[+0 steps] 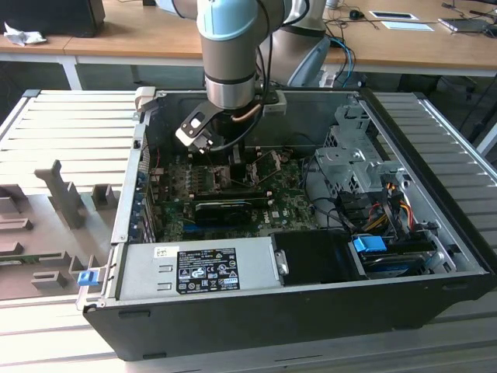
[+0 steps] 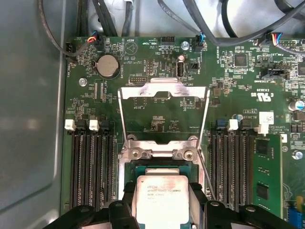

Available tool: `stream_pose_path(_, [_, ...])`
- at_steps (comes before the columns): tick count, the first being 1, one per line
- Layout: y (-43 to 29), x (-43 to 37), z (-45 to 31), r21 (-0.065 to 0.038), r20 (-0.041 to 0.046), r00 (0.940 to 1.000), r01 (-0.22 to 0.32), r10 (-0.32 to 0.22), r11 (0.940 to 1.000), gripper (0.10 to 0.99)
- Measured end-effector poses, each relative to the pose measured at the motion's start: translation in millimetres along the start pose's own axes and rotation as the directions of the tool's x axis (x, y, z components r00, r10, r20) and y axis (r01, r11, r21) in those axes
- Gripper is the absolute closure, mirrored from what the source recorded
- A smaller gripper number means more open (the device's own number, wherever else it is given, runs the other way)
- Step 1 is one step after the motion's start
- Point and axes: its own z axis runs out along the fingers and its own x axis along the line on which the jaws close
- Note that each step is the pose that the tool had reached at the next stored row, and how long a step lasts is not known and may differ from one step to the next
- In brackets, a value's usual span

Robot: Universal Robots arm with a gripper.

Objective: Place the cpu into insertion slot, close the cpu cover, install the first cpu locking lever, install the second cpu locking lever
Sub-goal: 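Place the cpu into insertion slot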

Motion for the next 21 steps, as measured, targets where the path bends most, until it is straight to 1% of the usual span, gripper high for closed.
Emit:
stream_pose_path(4, [-0.2, 0.2, 2.6, 0.000, 0.0027, 0.9999, -0.015, 0.015, 0.9999, 0.557])
stream_pose_path(9, [-0.3, 0.1, 2.7, 0.000, 0.0031, 0.9999, -0.017, 0.017, 0.9999, 0.557])
stream_pose_path(10, [-0.3, 0.1, 2.6, 0.000, 0.0032, 0.9999, -0.017, 0.017, 0.9999, 0.545])
stream_pose_path(11, [-0.3, 0.1, 2.6, 0.000, 0.0032, 0.9999, -0.017, 0.017, 0.9999, 0.482])
stream_pose_path(13, [-0.2, 0.2, 2.5, 0.000, 0.0031, 0.9999, -0.017, 0.017, 0.9999, 0.482])
stream_pose_path(17, [0.1, 0.2, -1.7, 0.000, 0.0032, 0.9999, -0.017, 0.017, 0.9999, 0.482])
stream_pose_path(21, [0.3, 0.3, -4.1, 0.000, 0.0035, 0.9999, -0.017, 0.017, 0.9999, 0.494])
